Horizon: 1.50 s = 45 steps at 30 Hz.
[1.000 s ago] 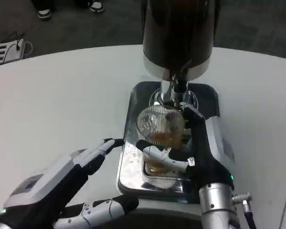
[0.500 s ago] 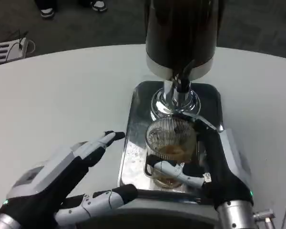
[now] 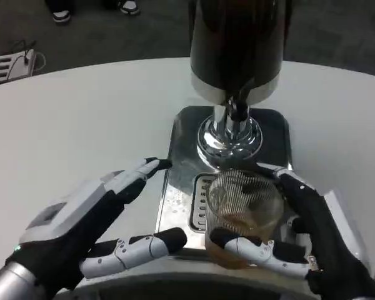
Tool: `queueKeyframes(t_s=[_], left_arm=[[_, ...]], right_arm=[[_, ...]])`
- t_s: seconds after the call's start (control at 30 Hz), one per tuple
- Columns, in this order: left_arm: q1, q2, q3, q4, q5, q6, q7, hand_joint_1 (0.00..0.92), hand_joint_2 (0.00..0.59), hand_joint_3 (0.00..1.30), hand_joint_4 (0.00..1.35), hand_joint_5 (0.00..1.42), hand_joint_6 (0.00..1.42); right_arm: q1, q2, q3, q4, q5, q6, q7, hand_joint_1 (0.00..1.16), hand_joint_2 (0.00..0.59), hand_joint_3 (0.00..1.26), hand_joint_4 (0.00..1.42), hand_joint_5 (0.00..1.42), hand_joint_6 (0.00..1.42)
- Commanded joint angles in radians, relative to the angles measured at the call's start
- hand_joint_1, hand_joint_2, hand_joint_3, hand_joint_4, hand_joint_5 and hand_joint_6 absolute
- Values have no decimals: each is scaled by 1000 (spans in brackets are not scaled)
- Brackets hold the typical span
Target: Grasp the cup under the faucet to collect the drink, then remove the cup.
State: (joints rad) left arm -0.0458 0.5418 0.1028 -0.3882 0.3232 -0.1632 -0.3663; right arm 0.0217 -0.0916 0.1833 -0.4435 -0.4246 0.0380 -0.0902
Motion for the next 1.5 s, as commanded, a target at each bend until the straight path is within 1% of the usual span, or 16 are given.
queueKeyframes(t_s=[0.03, 0.1, 0.13, 0.2, 0.33, 0.4, 0.5, 0.63, 0.87, 1.07, 1.2, 1.5], left_arm=[[-13, 17, -23, -3, 21, -18, 0, 0, 114, 92, 13, 43, 24], [-17, 22, -32, -12, 25, -22, -6, 0, 114, 90, 8, 41, 24], [-16, 26, -38, -22, 31, -26, -10, 0, 114, 90, 6, 40, 23], [-14, 34, -47, -36, 39, -32, -15, 0, 110, 84, 0, 34, 17], [1, 47, -62, -83, 56, -38, -28, 0, 106, 69, 0, 18, 0], [11, 55, -66, -108, 60, -41, -37, 0, 106, 60, 0, 6, 0], [29, 66, -67, -151, 71, -33, -54, 0, 106, 53, 0, 0, 0], [62, 73, -57, -215, 102, -29, -67, 0, 106, 34, 0, 0, 0], [112, 84, -26, -287, 106, -19, -91, 0, 106, 22, 0, 0, 0], [160, 91, 18, -332, 90, -1, -117, 0, 106, 12, 0, 0, 0], [178, 90, 29, -339, 81, 2, -124, 0, 106, 9, 0, 0, 0], [196, 90, 57, -336, 62, 3, -128, 0, 104, 8, 0, 0, 0]], right_arm=[[64, -44, -54, -183, 67, -2, 87, 999, 286, 978, 1265, 1424, 1424], [96, -78, -95, -254, 107, 8, 143, 1002, 287, 981, 1265, 1424, 1424], [105, -88, -107, -272, 120, 12, 160, 1003, 288, 982, 1273, 1424, 1424], [131, -124, -146, -316, 150, 6, 202, 1005, 288, 982, 1277, 1424, 1424], [168, -167, -197, -368, 191, -1, 259, 1008, 283, 983, 1277, 1424, 1424], [192, -196, -231, -397, 217, -6, 293, 1009, 282, 983, 1277, 1424, 1424], [208, -223, -272, -426, 245, -14, 329, 1009, 282, 983, 1277, 1424, 1424], [213, -253, -307, -448, 262, -30, 359, 1008, 281, 983, 1277, 1424, 1424], [220, -279, -345, -470, 290, -45, 388, 1002, 279, 983, 1277, 1424, 1424], [246, -280, -372, -496, 303, -46, 404, 1000, 276, 983, 1277, 1424, 1424], [250, -276, -378, -503, 305, -46, 405, 1001, 272, 983, 1277, 1424, 1424], [246, -269, -369, -509, 297, -47, 402, 999, 271, 991, 1277, 1424, 1424]])
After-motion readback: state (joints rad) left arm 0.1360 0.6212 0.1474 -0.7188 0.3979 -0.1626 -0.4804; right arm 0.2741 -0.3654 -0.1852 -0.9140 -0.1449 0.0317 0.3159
